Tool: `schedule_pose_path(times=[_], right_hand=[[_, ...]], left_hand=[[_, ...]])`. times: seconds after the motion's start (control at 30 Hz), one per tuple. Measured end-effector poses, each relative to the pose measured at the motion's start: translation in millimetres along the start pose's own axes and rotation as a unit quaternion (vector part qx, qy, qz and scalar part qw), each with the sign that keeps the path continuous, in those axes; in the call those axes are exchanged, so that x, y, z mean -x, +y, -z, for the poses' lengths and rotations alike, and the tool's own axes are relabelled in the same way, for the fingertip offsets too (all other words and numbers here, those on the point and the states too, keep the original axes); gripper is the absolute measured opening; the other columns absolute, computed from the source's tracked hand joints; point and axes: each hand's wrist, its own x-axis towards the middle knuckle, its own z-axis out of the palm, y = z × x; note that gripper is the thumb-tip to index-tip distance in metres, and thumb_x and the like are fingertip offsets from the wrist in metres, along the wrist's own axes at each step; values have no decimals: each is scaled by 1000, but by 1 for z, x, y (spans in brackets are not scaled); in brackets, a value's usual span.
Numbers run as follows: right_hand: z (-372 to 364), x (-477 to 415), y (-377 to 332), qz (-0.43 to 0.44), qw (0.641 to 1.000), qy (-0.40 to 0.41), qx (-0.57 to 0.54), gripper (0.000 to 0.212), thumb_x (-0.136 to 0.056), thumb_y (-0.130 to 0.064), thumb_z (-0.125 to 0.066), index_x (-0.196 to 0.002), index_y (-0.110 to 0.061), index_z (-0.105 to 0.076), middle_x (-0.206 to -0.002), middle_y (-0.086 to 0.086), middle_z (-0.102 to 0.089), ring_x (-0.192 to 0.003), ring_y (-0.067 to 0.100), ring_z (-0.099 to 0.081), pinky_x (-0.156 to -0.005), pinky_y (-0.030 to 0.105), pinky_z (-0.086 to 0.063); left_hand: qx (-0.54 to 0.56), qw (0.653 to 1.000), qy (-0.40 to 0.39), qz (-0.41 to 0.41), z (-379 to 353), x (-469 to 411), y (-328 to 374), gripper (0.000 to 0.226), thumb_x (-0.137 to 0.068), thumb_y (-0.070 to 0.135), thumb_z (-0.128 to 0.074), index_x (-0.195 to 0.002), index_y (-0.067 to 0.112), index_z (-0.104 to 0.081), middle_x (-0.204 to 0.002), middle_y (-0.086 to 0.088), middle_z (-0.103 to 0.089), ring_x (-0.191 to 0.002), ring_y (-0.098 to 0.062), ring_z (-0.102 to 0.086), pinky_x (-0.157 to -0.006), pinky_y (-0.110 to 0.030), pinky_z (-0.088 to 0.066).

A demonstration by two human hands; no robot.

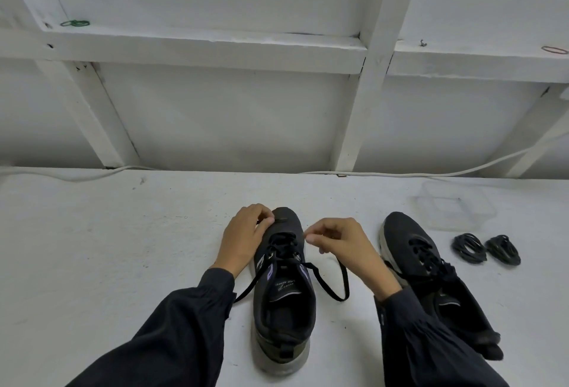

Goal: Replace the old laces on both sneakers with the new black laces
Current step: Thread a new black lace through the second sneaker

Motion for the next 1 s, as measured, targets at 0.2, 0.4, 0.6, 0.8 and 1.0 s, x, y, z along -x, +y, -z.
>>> schedule_pose_path(times=[0.2,0.4,0.6,0.8,1.0], right_hand=[[4,35,1,-20,998,-40,38,14,-89,-13,-68,-80,-22,-73,-78,-8,-71,-66,9,-55,-64,19,-47],[-3,44,7,-21,998,-33,41,17,-90,-12,-68,-78,-24,-71,-74,-12,-69,-65,8,-54,-63,16,-42],[-5,46,7,-15,1000,-18,20,11,-90,-11,-68,-81,-17,-72,-70,-12,-66,-62,9,-53,-59,19,-41],[-8,47,3,0,1000,-17,24,11,-90,-12,-68,-82,-18,-71,-67,-18,-64,-60,7,-50,-56,14,-39],[-12,47,3,-3,999,-6,37,16,-91,-13,-67,-79,-23,-69,-67,-19,-63,-59,6,-50,-57,13,-38]], left_hand=[[-22,999,-32,-23,0,5,-10,26,-101,10,-47,-120,14,-64,-106,2,-58,-102,-13,-55,-89,-13,-39],[66,996,12,54,16,28,4,26,-101,7,-42,-98,20,-64,-101,8,-53,-86,2,-55,-79,-13,-43],[211,972,-45,95,44,62,41,12,-97,15,-55,-89,16,-64,-79,8,-63,-69,1,-53,-67,-14,-42],[78,990,-117,21,40,79,75,6,-84,25,-69,-80,28,-68,-81,13,-65,-78,-5,-60,-71,-22,-49],[-73,993,-93,-5,36,78,78,5,-79,44,-69,-80,38,-69,-77,16,-55,-76,-1,-52,-63,-17,-37]])
